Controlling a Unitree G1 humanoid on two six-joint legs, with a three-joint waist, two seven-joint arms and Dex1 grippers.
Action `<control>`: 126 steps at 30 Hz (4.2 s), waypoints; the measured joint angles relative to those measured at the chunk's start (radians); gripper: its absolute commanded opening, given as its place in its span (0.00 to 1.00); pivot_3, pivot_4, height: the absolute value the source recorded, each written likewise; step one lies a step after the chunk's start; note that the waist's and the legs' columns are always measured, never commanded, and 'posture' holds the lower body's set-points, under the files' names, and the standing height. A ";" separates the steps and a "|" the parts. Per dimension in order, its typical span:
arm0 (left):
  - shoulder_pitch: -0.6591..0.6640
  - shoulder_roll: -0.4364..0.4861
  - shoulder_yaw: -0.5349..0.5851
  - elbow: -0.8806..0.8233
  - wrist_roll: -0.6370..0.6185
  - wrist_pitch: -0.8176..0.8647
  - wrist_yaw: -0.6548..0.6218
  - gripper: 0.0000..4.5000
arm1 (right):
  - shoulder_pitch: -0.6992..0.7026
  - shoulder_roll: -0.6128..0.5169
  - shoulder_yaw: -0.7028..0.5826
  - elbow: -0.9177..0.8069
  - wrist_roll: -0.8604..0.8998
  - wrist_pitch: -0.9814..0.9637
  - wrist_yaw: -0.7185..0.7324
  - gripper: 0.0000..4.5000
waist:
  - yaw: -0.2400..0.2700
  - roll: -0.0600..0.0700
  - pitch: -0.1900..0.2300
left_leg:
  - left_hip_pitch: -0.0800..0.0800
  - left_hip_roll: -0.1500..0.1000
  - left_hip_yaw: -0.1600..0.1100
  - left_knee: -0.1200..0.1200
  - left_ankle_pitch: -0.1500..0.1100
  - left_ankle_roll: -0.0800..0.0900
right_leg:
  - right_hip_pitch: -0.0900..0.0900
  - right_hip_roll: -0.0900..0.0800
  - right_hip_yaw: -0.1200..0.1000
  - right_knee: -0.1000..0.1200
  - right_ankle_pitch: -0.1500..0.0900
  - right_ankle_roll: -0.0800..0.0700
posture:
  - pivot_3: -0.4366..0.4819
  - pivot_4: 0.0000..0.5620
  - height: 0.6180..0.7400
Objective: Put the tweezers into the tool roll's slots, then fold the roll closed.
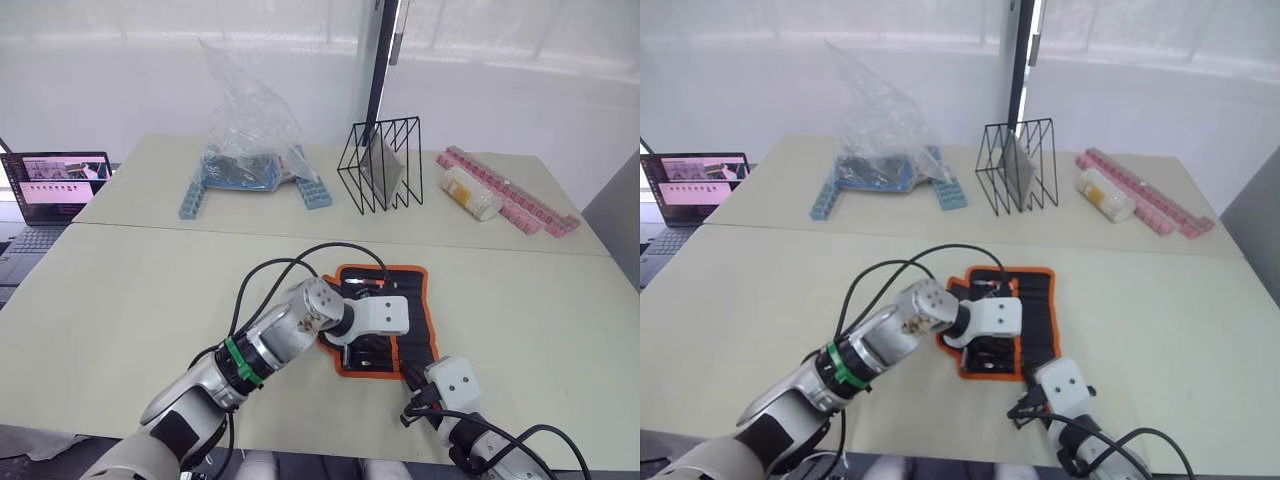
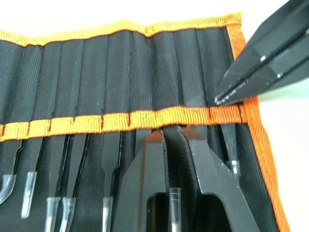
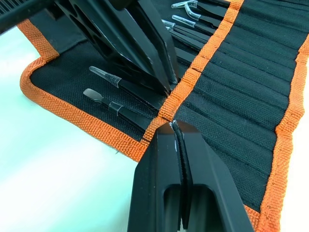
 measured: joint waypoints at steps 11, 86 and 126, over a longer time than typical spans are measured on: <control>0.009 -0.004 0.013 0.028 0.001 -0.072 0.006 0.33 | -0.001 -0.001 -0.004 0.002 -0.003 0.000 0.000 0.00 | 0.011 0.000 0.000 | 0.001 0.000 0.000 0.001 0.000 0.000 | 0.002 0.000 0.000 0.000 0.000 0.000 | 0.48 0.27 0.82; 1.091 0.398 1.053 -0.412 -0.550 -0.466 0.082 1.00 | -0.364 -0.156 0.081 -0.013 0.146 0.018 0.297 1.00 | -0.008 0.006 0.005 | -0.001 0.000 0.000 0.000 0.000 0.000 | -0.003 -0.001 0.000 0.002 -0.003 -0.007 | 0.48 0.27 0.82; 1.070 0.477 1.019 -0.481 -0.654 -0.436 0.026 1.00 | -0.416 0.141 0.389 0.153 -0.312 0.082 -0.059 0.02 | -0.014 0.006 0.006 | -0.005 0.001 0.000 0.000 0.000 0.000 | -0.010 0.000 0.000 0.005 -0.001 -0.003 | 0.48 0.27 0.82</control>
